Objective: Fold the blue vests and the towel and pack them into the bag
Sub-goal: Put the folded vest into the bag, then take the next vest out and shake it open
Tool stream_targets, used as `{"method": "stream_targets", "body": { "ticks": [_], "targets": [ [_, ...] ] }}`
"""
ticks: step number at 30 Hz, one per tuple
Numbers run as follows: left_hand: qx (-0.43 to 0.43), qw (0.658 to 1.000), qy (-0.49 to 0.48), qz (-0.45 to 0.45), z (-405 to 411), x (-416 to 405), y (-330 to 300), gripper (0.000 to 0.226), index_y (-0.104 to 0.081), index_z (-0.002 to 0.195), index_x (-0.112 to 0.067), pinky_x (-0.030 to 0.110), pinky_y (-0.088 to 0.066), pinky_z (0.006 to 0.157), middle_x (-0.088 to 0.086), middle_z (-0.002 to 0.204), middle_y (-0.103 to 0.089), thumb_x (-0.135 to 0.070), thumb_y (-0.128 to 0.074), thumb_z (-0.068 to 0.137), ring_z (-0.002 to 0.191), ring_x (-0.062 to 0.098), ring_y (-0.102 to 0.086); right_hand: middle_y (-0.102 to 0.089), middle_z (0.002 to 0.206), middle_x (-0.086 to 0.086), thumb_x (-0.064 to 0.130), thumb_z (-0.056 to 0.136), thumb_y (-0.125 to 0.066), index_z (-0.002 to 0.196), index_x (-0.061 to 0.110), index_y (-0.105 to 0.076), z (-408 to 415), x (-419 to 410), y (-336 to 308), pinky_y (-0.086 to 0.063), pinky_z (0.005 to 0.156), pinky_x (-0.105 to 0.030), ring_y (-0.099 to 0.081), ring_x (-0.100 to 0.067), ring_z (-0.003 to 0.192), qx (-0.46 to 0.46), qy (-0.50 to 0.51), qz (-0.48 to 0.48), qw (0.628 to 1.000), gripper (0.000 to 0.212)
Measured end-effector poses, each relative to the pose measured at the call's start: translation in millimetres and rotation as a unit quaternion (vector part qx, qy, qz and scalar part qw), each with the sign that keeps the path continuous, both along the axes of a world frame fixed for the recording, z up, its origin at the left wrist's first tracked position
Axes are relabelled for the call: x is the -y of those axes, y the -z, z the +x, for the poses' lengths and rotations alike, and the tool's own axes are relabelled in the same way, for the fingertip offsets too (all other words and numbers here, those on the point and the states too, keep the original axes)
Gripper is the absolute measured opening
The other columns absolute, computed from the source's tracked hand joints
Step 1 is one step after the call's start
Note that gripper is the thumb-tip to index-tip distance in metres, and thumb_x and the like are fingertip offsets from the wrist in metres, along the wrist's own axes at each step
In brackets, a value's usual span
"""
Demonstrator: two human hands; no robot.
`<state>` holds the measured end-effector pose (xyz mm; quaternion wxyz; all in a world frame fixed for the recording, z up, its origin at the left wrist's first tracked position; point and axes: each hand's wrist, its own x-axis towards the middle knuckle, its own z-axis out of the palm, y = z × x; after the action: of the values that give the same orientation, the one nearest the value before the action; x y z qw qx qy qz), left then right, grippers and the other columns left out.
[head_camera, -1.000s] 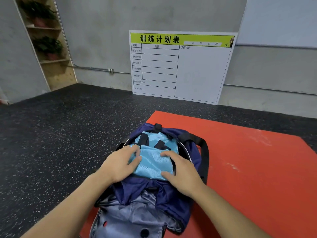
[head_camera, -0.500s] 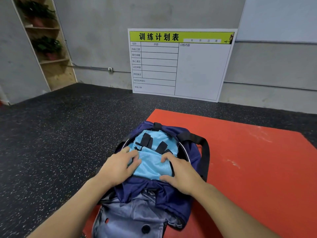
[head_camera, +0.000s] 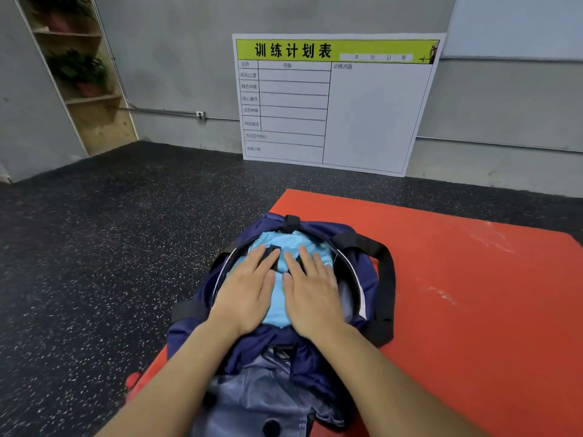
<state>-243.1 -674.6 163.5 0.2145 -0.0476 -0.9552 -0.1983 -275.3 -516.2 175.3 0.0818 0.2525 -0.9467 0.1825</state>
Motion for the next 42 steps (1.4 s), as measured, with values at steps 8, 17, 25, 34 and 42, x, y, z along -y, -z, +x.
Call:
{"method": "stream_targets", "body": {
  "ticks": [8,17,25,34,42],
  "targets": [
    [0.059,0.998,-0.030,0.011,-11.2,2.9,20.3,0.067,-0.033,0.158,-0.019,0.047,-0.025,0.123,0.013,0.163,-0.031,-0.047,-0.015,0.100,0.152,0.028,-0.025,-0.007,0.171,-0.002,0.047,0.106,-0.011,0.163,0.030,-0.014,-15.0,1.0,21.0,-0.004,0.128,-0.046,0.000,-0.023,0.158,0.057,-0.005,0.020,0.998,0.059],
    [0.047,0.998,-0.037,-0.034,19.8,-37.1,-73.7,0.076,-0.034,0.157,-0.029,0.054,-0.024,0.121,0.016,0.164,-0.026,-0.062,-0.018,0.091,0.153,0.036,-0.021,-0.021,0.168,-0.002,0.047,0.106,-0.040,0.161,0.030,-0.022,23.5,-85.1,-71.7,-0.028,0.122,-0.041,-0.029,-0.024,0.151,0.062,-0.074,-0.067,0.993,0.060],
    [-0.013,0.994,0.102,0.025,56.3,-193.8,-139.3,0.075,-0.034,0.157,-0.026,0.045,-0.018,0.125,0.014,0.163,-0.032,-0.062,-0.023,0.092,0.154,0.030,-0.021,-0.037,0.158,-0.005,0.046,0.108,-0.035,0.157,0.024,-0.033,85.5,-266.4,-115.3,-0.036,0.118,-0.041,-0.041,-0.024,0.143,-0.009,0.016,-0.049,0.999,0.054],
    [-0.014,0.971,0.238,0.007,99.4,-387.5,-150.4,0.076,-0.028,0.159,-0.034,0.044,-0.018,0.124,0.003,0.165,-0.029,-0.065,-0.018,0.090,0.155,0.022,-0.016,-0.038,0.158,-0.007,0.054,0.104,-0.030,0.157,0.023,-0.034,165.5,-454.5,-122.3,-0.031,0.121,-0.037,-0.038,-0.022,0.145,-0.039,0.141,-0.050,0.988,0.062],
    [0.013,0.932,0.360,-0.033,137.6,-540.9,-127.6,0.075,-0.027,0.159,-0.035,0.045,-0.017,0.125,0.002,0.164,-0.030,-0.066,-0.018,0.092,0.155,0.020,-0.015,-0.036,0.160,-0.007,0.057,0.102,-0.027,0.157,0.024,-0.034,247.5,-591.4,-94.7,-0.032,0.120,-0.039,-0.039,-0.024,0.145,-0.037,0.244,-0.046,0.968,0.065]
  ]
}}
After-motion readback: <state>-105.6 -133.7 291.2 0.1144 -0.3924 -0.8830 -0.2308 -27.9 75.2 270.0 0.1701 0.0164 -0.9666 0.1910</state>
